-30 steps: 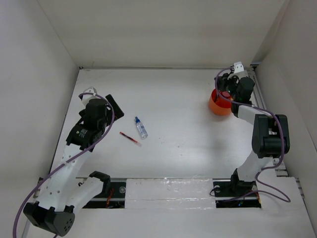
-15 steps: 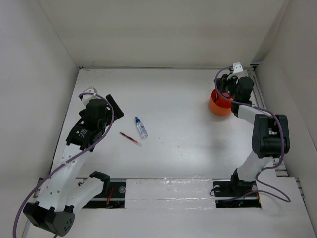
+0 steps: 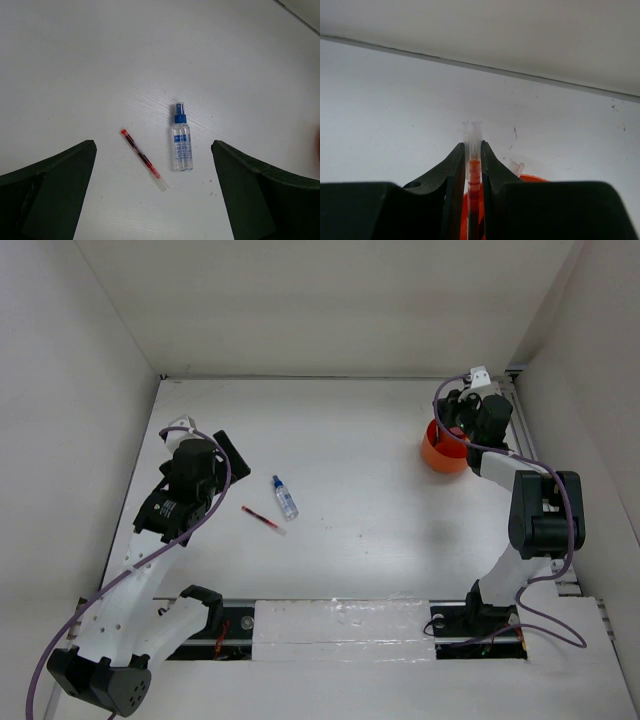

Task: Sort the stationery into containers
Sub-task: Place the pen in the storage box.

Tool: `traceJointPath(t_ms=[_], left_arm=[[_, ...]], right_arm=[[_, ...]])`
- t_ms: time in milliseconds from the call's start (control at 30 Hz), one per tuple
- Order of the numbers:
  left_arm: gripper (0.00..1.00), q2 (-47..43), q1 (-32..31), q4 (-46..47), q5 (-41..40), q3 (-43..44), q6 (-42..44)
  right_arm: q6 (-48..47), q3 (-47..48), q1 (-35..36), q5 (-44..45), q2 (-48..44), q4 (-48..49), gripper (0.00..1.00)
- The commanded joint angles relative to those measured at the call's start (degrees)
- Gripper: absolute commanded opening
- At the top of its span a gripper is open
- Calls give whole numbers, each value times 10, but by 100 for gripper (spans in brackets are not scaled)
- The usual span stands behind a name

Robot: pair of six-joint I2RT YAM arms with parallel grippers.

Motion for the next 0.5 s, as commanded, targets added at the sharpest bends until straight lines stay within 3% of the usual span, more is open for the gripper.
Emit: traceJointPath(t_ms=[0, 67, 167, 300, 467], left_arm=[[100, -7, 2, 14, -1, 3, 10], [100, -7, 2, 14, -1, 3, 10], [100, -7, 2, 14, -1, 3, 10], [100, -7, 2, 14, -1, 3, 10], [100, -7, 2, 14, -1, 3, 10]], right_arm=[[-12, 17, 3, 9, -25, 8, 22], [-12, 11, 3, 9, -25, 8, 30], [-17, 6, 3, 9, -30, 8, 32], [-17, 1, 9, 3, -36, 14, 43], [-17, 1, 23, -9, -52, 21, 49]])
